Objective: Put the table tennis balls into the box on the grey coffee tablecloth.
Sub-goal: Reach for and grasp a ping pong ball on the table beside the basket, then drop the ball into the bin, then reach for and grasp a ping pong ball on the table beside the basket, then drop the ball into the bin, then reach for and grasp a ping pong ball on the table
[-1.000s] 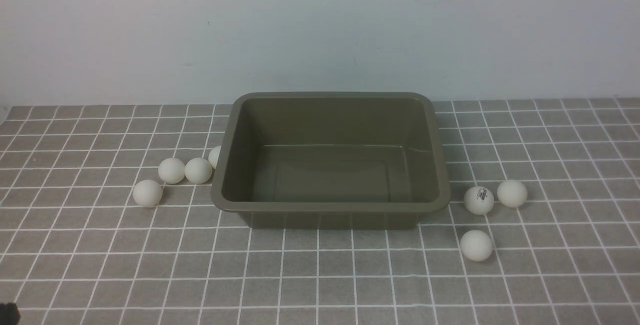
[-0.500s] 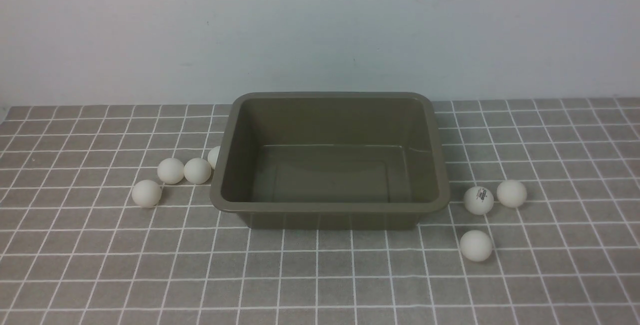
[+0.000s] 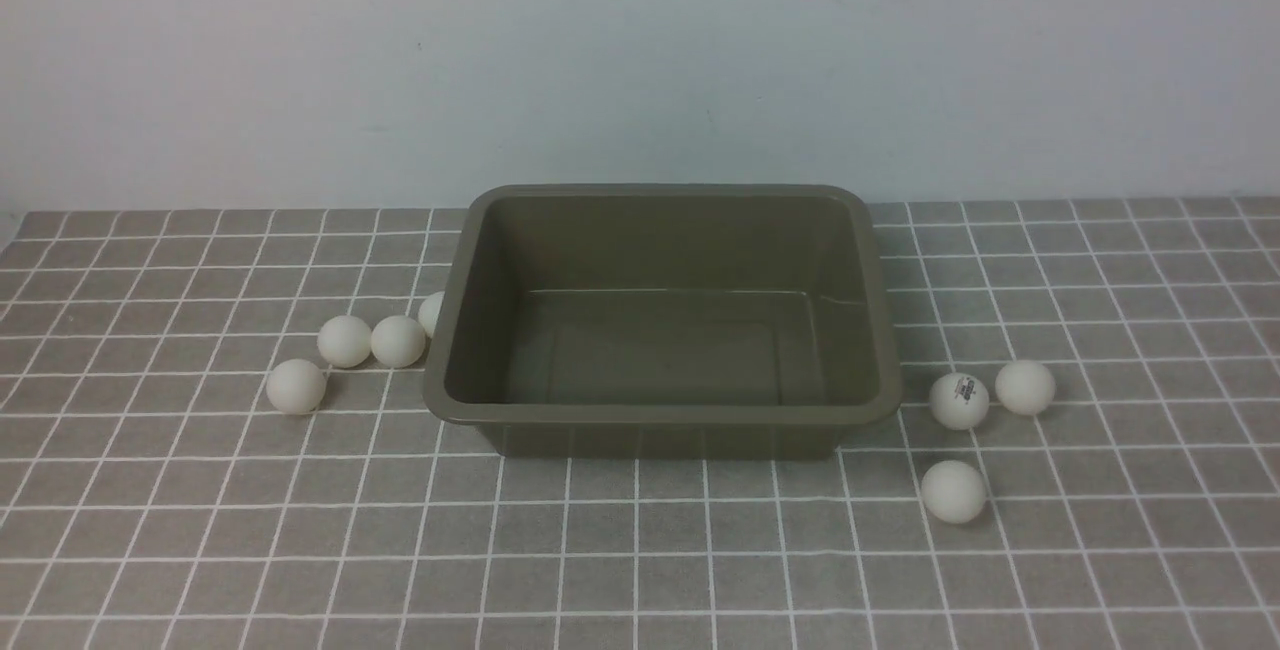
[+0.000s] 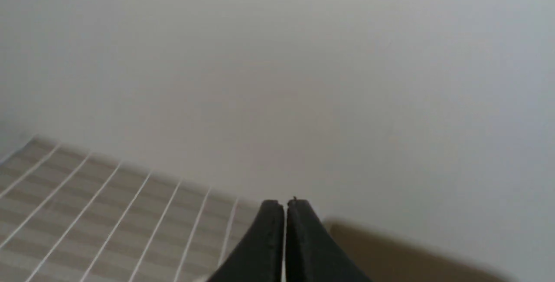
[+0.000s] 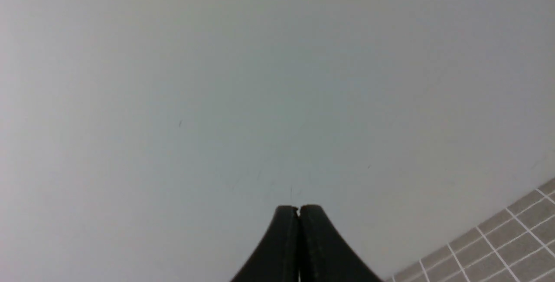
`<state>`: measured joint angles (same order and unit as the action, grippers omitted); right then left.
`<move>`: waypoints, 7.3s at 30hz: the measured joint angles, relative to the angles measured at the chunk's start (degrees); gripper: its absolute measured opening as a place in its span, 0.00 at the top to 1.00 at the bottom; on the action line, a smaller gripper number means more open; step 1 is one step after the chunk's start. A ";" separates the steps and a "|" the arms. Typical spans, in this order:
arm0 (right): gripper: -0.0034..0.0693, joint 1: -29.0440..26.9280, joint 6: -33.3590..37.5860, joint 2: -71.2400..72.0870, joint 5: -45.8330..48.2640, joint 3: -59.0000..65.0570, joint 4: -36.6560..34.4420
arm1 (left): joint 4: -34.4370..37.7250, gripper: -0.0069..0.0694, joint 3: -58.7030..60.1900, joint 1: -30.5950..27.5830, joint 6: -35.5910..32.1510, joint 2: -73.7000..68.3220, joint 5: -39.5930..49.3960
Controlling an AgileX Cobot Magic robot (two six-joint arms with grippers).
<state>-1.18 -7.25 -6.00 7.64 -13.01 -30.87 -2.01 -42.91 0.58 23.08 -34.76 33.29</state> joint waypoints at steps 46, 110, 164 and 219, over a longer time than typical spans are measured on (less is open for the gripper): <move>0.16 4.65 13.66 -105.25 46.36 -67.30 20.68 | 13.58 0.04 -41.48 -5.75 -37.68 -79.74 26.55; 0.08 22.87 8.06 -104.30 52.23 -81.14 24.57 | 13.14 0.06 -57.74 16.35 -35.15 -81.72 27.14; 0.46 15.93 9.66 -85.07 37.35 -57.54 12.40 | 22.36 0.46 -77.31 3.60 -40.04 -87.48 36.88; 0.16 10.42 7.25 -111.43 45.10 -67.87 20.02 | 9.10 0.83 -63.21 9.58 -32.20 -90.22 36.38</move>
<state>9.24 0.00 -117.43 52.74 -80.88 -10.84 7.09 -106.12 10.16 -9.12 -124.98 69.67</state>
